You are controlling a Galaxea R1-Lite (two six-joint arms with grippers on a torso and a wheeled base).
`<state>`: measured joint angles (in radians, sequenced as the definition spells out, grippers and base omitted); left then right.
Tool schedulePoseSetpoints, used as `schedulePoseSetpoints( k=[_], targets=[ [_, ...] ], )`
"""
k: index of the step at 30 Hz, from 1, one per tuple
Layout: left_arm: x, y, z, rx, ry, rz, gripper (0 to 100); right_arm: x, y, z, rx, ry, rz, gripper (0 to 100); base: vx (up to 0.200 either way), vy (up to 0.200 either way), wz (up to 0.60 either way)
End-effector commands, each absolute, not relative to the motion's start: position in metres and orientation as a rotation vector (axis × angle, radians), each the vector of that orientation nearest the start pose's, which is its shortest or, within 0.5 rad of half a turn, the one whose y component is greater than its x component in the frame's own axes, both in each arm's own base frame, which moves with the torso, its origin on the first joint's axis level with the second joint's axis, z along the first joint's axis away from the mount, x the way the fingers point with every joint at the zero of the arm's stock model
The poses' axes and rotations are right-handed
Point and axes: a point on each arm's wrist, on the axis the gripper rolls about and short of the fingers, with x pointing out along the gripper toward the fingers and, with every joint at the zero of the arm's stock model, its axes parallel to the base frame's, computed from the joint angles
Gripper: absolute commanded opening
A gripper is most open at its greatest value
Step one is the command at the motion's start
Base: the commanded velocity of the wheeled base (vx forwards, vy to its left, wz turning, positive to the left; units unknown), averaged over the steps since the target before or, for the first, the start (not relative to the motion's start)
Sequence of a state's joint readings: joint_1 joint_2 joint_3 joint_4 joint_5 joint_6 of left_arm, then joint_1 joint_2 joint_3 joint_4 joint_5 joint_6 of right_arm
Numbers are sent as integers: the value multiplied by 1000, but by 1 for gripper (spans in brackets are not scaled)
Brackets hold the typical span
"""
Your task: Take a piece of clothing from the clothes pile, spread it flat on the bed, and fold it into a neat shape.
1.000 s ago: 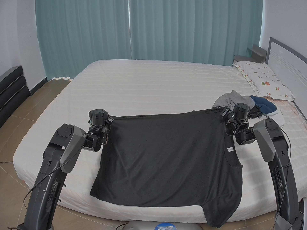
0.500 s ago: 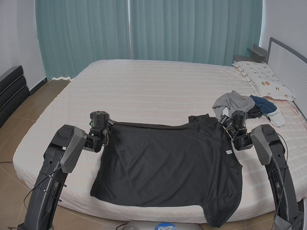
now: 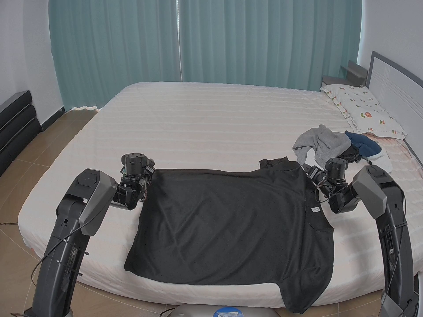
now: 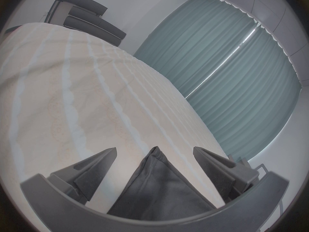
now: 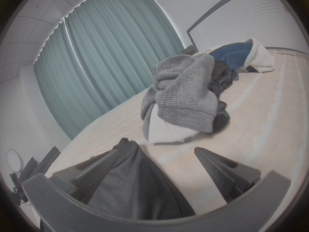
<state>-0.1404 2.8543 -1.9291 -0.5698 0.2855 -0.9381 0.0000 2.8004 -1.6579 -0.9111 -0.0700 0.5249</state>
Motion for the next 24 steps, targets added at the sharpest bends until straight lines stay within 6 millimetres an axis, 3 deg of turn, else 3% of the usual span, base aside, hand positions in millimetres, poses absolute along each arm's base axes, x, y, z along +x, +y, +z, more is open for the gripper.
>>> schedulePoseSetpoints(
  k=[1, 3, 4, 6, 9, 10, 11, 17, 19, 20, 21, 24],
  targets=[
    [505, -61, 20, -857, 289, 303, 100, 449, -6, 16, 536, 261, -26, 100, 0, 0, 0],
    [493, -61, 26, -849, 319, 303, 100, 435, -6, 20, 540, 286, -17, 100, 0, 0, 0],
    [471, -60, 36, -843, 370, 288, 100, 412, -6, 28, 555, 322, -1, 100, 0, 0, 0],
    [443, -58, 47, -859, 437, 240, 100, 385, -9, 35, 588, 363, 9, 100, 0, 0, 0],
    [401, -52, 40, -864, 554, 215, 100, 347, -11, 39, 630, 426, 26, 100, 0, 0, 0],
    [396, -52, 39, -864, 565, 212, 100, 343, -11, 39, 633, 433, 27, 100, 0, 0, 0],
    [371, -50, 33, -865, 607, 204, 100, 319, -13, 37, 650, 483, 53, 100, 0, 0, 0],
    [294, -52, 22, -849, 665, 172, 100, 254, -12, 27, 692, 622, 132, 100, 0, 0, 0],
    [274, -53, 18, -851, 716, 143, 100, 235, -9, 22, 711, 673, 167, 100, 0, 0, 0],
    [274, -53, 18, -851, 716, 143, 100, 235, -9, 22, 711, 673, 167, 100, 0, 0, 0],
    [261, -52, 16, -871, 761, 120, 100, 220, -8, 16, 728, 718, 195, 100, 0, 0, 0],
    [247, -50, 16, -907, 809, 89, 100, 205, -8, 7, 729, 771, 223, 100, 0, 0, 0]
  ],
)
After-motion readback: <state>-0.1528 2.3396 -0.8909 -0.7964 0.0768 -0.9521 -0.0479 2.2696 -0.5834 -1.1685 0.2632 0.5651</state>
